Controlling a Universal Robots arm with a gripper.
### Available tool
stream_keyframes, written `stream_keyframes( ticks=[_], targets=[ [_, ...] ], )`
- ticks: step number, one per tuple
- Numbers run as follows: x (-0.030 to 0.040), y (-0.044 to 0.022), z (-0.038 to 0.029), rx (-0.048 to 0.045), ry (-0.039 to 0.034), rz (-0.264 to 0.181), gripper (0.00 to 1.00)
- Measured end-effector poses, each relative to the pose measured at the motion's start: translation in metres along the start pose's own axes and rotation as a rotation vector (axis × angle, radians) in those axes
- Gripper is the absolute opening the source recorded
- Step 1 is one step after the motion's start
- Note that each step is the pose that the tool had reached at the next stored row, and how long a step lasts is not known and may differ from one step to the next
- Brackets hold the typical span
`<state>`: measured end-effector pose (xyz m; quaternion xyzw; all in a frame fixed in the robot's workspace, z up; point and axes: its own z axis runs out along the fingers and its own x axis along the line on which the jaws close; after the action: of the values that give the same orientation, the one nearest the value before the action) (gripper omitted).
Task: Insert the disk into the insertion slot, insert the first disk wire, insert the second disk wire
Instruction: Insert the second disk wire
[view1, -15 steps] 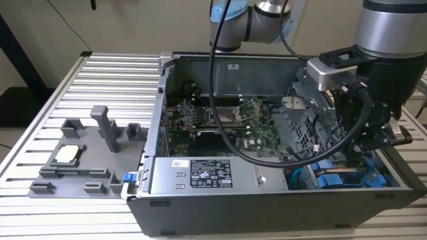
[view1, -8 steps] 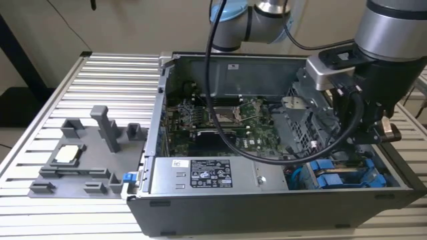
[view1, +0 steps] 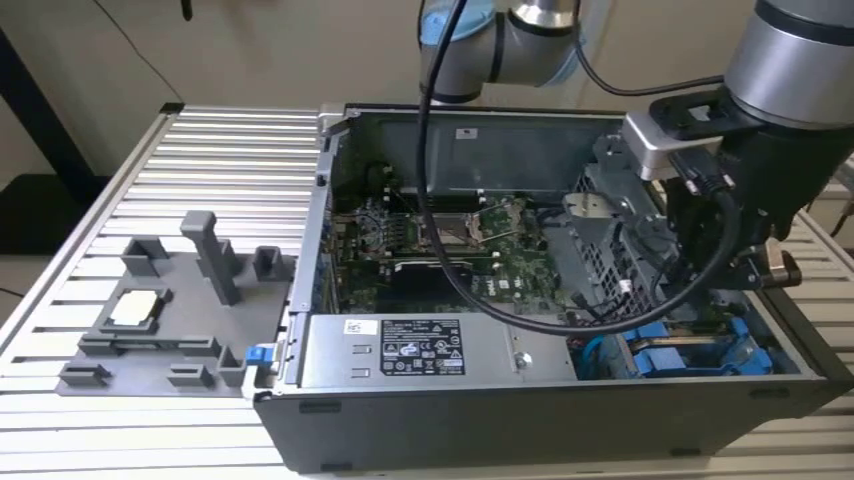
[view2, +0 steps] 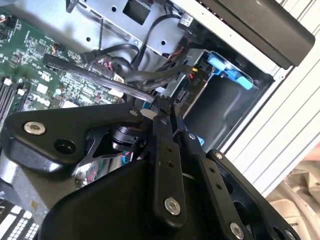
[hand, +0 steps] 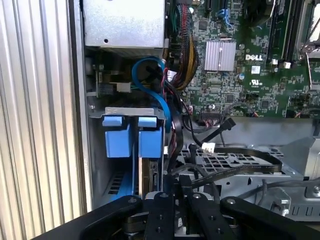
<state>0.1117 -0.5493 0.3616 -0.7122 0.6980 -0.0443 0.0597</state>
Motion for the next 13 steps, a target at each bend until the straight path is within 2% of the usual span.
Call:
stream_keyframes(
  ticks=[9, 13],
  targets=[
    [0.0074, -0.014, 0.0019, -0.0769, -0.0013, 0.002, 0.16],
    [0.0108, -0.02, 0.0028, -0.1079, -0.0021, 0.003, 0.16]
  ],
)
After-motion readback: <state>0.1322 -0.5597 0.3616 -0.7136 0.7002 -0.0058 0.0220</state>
